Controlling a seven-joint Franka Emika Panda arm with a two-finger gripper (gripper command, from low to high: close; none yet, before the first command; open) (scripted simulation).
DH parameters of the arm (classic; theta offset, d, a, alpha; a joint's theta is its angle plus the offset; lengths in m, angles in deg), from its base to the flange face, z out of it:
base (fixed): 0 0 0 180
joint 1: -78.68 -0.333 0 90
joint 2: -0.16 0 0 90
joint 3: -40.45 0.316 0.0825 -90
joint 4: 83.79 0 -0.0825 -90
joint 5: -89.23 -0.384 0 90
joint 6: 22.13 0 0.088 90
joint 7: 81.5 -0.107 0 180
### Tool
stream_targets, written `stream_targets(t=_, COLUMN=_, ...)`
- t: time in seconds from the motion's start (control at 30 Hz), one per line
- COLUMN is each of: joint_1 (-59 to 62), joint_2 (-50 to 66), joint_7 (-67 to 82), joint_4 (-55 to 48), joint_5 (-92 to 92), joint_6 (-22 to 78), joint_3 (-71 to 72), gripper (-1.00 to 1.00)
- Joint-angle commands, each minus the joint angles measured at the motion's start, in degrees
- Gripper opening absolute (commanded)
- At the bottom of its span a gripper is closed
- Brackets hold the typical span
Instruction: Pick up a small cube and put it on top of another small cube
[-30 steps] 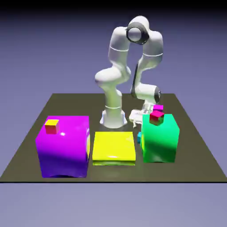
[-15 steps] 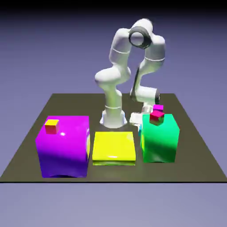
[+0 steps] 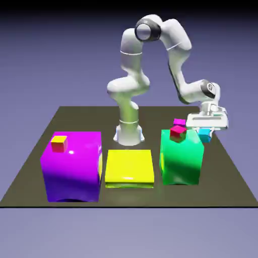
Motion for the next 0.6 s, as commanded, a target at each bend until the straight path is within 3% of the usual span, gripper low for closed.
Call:
stream_targets(t=0.0, joint_1=1.2, joint_2=-1.5, joint_7=2.4, joint_4=-0.5, joint_5=-1.5, joint_6=0.5, joint_3=0.8, gripper=-1.00)
stream_targets(t=0.33, joint_1=16.6, joint_2=-19.6, joint_7=27.0, joint_4=-0.2, joint_5=-17.5, joint_6=12.0, joint_3=7.3, gripper=-1.00)
stream_targets(t=0.4, joint_1=16.6, joint_2=-20.2, joint_7=26.3, joint_4=1.4, joint_5=-16.9, joint_6=13.5, joint_3=6.8, gripper=-1.00)
stream_targets(t=0.5, joint_1=20.6, joint_2=-16.0, joint_7=20.9, joint_4=5.3, joint_5=-9.4, joint_6=7.6, joint_3=4.9, gripper=-1.00)
stream_targets(t=0.53, joint_1=20.6, joint_2=-16.0, joint_7=20.9, joint_4=5.3, joint_5=-9.4, joint_6=7.6, joint_3=4.9, gripper=1.00)
stream_targets(t=0.57, joint_1=20.6, joint_2=-16.0, joint_7=20.9, joint_4=5.3, joint_5=-9.4, joint_6=7.6, joint_3=4.9, gripper=1.00)
